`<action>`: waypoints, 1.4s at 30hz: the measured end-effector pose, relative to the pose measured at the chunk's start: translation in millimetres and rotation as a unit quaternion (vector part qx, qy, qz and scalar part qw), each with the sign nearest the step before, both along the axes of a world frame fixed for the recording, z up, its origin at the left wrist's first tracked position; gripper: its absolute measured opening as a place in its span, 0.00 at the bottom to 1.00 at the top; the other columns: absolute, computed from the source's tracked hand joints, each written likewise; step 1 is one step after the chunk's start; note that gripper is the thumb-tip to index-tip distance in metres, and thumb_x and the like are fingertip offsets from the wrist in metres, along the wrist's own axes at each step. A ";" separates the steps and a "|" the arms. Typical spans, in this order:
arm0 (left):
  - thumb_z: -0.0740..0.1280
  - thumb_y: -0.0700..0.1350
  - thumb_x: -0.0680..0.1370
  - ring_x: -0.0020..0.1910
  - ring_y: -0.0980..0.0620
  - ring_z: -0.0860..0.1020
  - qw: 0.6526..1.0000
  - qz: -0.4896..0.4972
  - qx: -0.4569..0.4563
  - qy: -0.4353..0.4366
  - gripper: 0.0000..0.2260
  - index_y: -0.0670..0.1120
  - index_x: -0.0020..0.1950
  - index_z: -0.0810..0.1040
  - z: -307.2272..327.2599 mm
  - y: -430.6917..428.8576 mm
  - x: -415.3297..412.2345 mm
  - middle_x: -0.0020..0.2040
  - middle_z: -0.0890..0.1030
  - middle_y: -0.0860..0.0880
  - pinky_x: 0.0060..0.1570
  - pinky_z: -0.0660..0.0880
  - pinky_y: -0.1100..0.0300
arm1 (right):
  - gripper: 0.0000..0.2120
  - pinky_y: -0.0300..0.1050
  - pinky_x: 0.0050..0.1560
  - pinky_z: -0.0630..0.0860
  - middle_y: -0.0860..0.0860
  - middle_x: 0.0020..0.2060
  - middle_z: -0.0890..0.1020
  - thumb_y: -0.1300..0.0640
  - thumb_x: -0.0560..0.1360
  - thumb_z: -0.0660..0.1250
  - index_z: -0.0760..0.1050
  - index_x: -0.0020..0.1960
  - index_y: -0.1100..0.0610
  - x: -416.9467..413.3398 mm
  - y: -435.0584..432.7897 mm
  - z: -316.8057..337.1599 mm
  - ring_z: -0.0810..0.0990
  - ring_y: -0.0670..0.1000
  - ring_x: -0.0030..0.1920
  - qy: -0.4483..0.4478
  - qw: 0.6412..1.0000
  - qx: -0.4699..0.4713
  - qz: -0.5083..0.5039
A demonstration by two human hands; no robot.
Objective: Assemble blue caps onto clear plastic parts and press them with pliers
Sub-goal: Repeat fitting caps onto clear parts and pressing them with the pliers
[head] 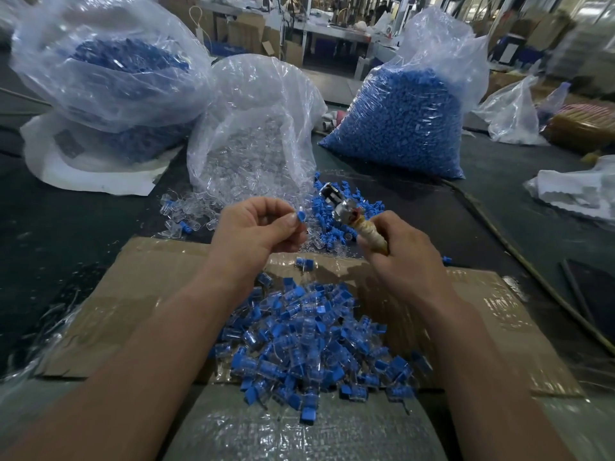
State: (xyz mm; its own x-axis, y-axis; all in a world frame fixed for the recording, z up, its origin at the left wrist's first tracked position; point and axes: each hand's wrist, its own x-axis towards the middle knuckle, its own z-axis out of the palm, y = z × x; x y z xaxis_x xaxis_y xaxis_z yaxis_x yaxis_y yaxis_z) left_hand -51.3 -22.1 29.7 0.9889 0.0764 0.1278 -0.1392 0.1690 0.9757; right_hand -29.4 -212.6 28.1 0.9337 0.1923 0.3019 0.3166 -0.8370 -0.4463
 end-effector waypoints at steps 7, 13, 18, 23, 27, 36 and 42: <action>0.64 0.31 0.73 0.31 0.56 0.80 0.999 0.031 0.014 -0.022 0.06 0.42 0.40 0.75 1.8 -2.9 -0.1 0.29 0.81 0.51 0.37 0.80 0.61 | 0.07 0.40 0.37 0.61 0.47 0.45 0.70 0.53 0.75 0.63 0.68 0.52 0.50 -4.1 9.1 -4.2 0.68 0.47 0.43 0.019 0.998 0.002 0.066; 0.64 0.30 0.73 0.30 0.57 0.80 0.998 0.039 0.039 -0.039 0.08 0.43 0.39 0.75 1.8 -3.8 -0.3 0.28 0.81 0.52 0.37 0.79 0.61 | 0.07 0.35 0.38 0.62 0.45 0.43 0.68 0.53 0.75 0.63 0.67 0.52 0.49 -1.8 9.4 -6.0 0.66 0.45 0.42 0.022 0.997 0.000 0.071; 0.64 0.30 0.73 0.30 0.58 0.80 0.997 0.044 0.050 -0.043 0.09 0.43 0.39 0.75 0.8 -4.4 -0.1 0.28 0.80 0.53 0.36 0.79 0.64 | 0.08 0.34 0.38 0.60 0.42 0.42 0.67 0.53 0.75 0.63 0.65 0.51 0.46 -1.4 9.8 -9.3 0.65 0.41 0.40 0.030 0.997 -0.009 0.076; 0.64 0.30 0.73 0.30 0.59 0.79 0.997 0.050 0.051 -0.043 0.09 0.43 0.39 0.75 0.0 -4.0 -0.2 0.28 0.80 0.54 0.35 0.79 0.63 | 0.07 0.35 0.37 0.60 0.40 0.41 0.66 0.53 0.75 0.63 0.65 0.48 0.46 -0.9 11.5 -9.4 0.65 0.38 0.40 0.041 0.996 -0.015 0.080; 0.65 0.31 0.73 0.31 0.58 0.80 0.995 0.058 0.072 -0.048 0.10 0.45 0.38 0.75 -0.6 -5.0 -0.7 0.29 0.80 0.53 0.37 0.79 0.62 | 0.05 0.41 0.37 0.65 0.45 0.40 0.70 0.55 0.75 0.64 0.67 0.47 0.50 -2.4 13.1 -7.4 0.67 0.42 0.39 0.050 0.996 -0.016 0.076; 0.65 0.30 0.74 0.31 0.59 0.79 0.989 0.074 0.108 -0.063 0.10 0.45 0.39 0.75 -1.5 -5.4 -2.1 0.34 0.79 0.49 0.36 0.79 0.64 | 0.09 0.41 0.32 0.61 0.44 0.36 0.71 0.55 0.76 0.63 0.64 0.40 0.47 -5.5 16.3 -1.9 0.68 0.43 0.35 0.069 0.995 -0.012 0.070; 0.64 0.30 0.74 0.30 0.60 0.79 0.988 0.076 0.117 -0.059 0.11 0.45 0.38 0.75 -1.9 -4.9 -1.0 0.33 0.79 0.49 0.35 0.79 0.65 | 0.07 0.43 0.36 0.65 0.44 0.36 0.71 0.55 0.75 0.64 0.66 0.42 0.49 -5.4 17.0 -1.3 0.70 0.46 0.37 0.082 0.994 -0.017 0.064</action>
State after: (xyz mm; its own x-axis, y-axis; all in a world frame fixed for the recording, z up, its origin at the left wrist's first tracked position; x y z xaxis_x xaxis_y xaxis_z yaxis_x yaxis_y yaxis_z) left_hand -52.3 -27.0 27.7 0.9455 0.1773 0.2730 -0.2605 -0.0910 0.9612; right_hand -34.7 -195.6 26.8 0.9375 0.3195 0.1382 0.3459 -0.8105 -0.4727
